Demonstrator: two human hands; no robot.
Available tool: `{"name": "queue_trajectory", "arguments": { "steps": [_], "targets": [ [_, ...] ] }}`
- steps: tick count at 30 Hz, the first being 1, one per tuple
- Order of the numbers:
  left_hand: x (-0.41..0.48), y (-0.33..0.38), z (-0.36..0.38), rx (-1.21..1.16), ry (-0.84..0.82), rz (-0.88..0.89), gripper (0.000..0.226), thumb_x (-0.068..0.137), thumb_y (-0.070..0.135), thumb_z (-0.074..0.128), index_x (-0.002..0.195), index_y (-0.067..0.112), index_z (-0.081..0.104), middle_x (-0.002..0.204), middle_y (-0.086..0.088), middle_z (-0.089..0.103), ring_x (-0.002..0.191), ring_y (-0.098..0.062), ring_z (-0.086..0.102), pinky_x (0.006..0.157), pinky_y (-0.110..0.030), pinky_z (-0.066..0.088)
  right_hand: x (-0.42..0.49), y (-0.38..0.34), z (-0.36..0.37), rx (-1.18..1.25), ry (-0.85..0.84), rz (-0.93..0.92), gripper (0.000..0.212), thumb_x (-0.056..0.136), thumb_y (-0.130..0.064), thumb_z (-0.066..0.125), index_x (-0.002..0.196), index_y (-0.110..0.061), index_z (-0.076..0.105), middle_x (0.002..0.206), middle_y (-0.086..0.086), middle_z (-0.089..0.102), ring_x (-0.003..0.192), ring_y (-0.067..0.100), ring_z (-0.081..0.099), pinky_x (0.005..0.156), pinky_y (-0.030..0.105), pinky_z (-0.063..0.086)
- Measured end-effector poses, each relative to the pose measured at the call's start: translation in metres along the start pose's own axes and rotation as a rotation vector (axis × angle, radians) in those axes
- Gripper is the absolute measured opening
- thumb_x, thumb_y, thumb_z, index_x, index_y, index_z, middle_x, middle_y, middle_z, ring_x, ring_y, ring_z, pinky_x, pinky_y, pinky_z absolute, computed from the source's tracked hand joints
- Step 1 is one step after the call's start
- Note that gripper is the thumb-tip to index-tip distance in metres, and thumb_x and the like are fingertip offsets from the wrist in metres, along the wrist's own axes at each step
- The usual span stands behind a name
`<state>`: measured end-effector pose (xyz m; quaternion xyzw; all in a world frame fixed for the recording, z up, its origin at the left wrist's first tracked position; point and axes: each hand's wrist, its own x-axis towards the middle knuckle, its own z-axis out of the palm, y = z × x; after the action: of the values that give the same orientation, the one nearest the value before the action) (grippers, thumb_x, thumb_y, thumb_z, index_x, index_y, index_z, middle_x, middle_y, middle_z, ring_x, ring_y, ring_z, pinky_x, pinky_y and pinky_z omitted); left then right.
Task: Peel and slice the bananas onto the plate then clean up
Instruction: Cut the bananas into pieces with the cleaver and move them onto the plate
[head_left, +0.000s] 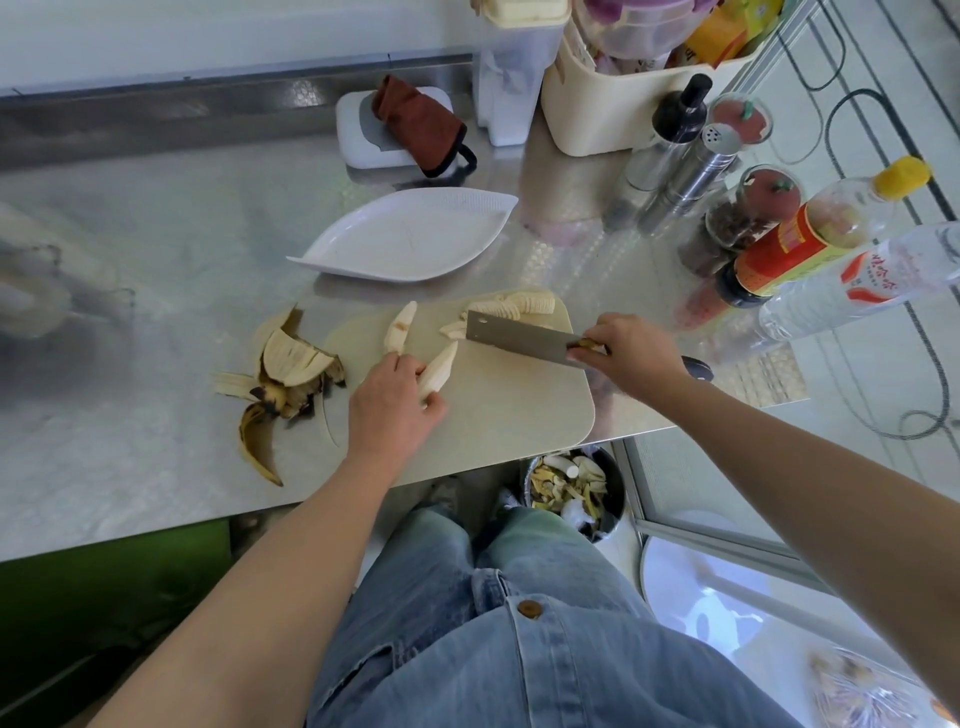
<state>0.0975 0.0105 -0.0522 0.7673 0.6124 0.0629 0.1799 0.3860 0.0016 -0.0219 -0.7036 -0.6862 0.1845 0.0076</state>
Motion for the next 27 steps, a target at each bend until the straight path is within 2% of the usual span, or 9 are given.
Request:
{"name": "queue_trajectory", "arguments": {
  "steps": [3,6,9,13,16,20,24,27],
  "targets": [
    [0.0,0.0,0.0,0.024,-0.014,0.056,0.029,0.078,0.029,0.065,0.1,0.01,0.06,0.093,-0.005,0.057,0.082,-0.023,0.056,0.062,-0.033,0.044,-0.004,-0.002,-0.003,0.169,-0.019,-0.007,0.037,0.088,-0.041,0.062,0.063,-0.015,0.055,0.063,-0.003,0.044,0.057,0.014,0.042,0.048,0.028,0.023],
    [0.0,0.003,0.002,0.049,-0.043,0.202,0.03,0.076,0.028,0.066,0.1,0.012,0.061,0.093,-0.003,0.058,0.079,-0.022,0.056,0.056,-0.03,0.042,-0.013,-0.009,-0.006,0.284,-0.011,0.02,0.045,0.089,-0.032,0.064,0.054,-0.021,0.039,0.052,-0.005,0.038,0.048,0.01,0.035,0.048,0.026,0.023],
    [0.0,0.012,0.004,0.05,-0.057,0.261,0.031,0.075,0.027,0.065,0.103,0.013,0.063,0.095,-0.003,0.059,0.08,-0.022,0.055,0.056,-0.029,0.037,-0.023,-0.015,-0.007,0.32,0.001,0.055,0.044,0.09,-0.027,0.063,0.054,-0.02,0.038,0.049,-0.004,0.038,0.046,0.01,0.035,0.047,0.026,0.024],
    [0.001,0.025,0.01,0.007,-0.051,0.182,0.031,0.078,0.027,0.066,0.103,0.009,0.061,0.095,-0.007,0.059,0.08,-0.025,0.057,0.059,-0.03,0.035,-0.039,-0.021,0.001,0.267,-0.005,0.019,0.042,0.091,-0.024,0.061,0.054,-0.02,0.04,0.052,-0.003,0.042,0.048,0.013,0.041,0.049,0.028,0.028],
    [-0.003,0.031,0.012,-0.041,-0.066,0.107,0.033,0.079,0.026,0.068,0.105,0.009,0.057,0.098,-0.008,0.058,0.086,-0.029,0.058,0.065,-0.037,0.045,-0.048,-0.025,0.01,0.173,-0.014,-0.002,0.037,0.091,-0.024,0.059,0.058,-0.015,0.044,0.056,-0.001,0.043,0.054,0.022,0.047,0.051,0.03,0.031],
    [-0.006,0.034,0.013,-0.107,-0.076,0.054,0.035,0.081,0.026,0.069,0.108,0.008,0.056,0.101,-0.01,0.058,0.089,-0.03,0.058,0.073,-0.04,0.047,-0.053,-0.039,0.014,0.082,-0.039,-0.005,0.046,0.095,-0.026,0.051,0.055,-0.025,0.028,0.058,-0.005,0.034,0.055,0.019,0.039,0.047,0.023,0.019],
    [-0.009,0.036,0.014,-0.124,-0.09,0.045,0.038,0.081,0.03,0.07,0.109,0.009,0.056,0.102,-0.009,0.058,0.088,-0.028,0.059,0.074,-0.037,0.045,-0.056,-0.051,0.016,0.06,-0.057,0.036,0.035,0.097,-0.027,0.047,0.064,-0.015,0.041,0.065,0.003,0.045,0.059,0.02,0.043,0.05,0.028,0.024],
    [-0.01,0.037,0.016,-0.166,-0.101,0.006,0.041,0.081,0.035,0.071,0.111,0.012,0.057,0.104,-0.005,0.058,0.089,-0.025,0.059,0.076,-0.034,0.045,-0.056,-0.058,0.016,0.088,-0.067,0.04,0.043,0.097,-0.027,0.048,0.057,-0.019,0.033,0.061,0.0,0.04,0.052,0.013,0.037,0.048,0.025,0.021]
  ]
}}
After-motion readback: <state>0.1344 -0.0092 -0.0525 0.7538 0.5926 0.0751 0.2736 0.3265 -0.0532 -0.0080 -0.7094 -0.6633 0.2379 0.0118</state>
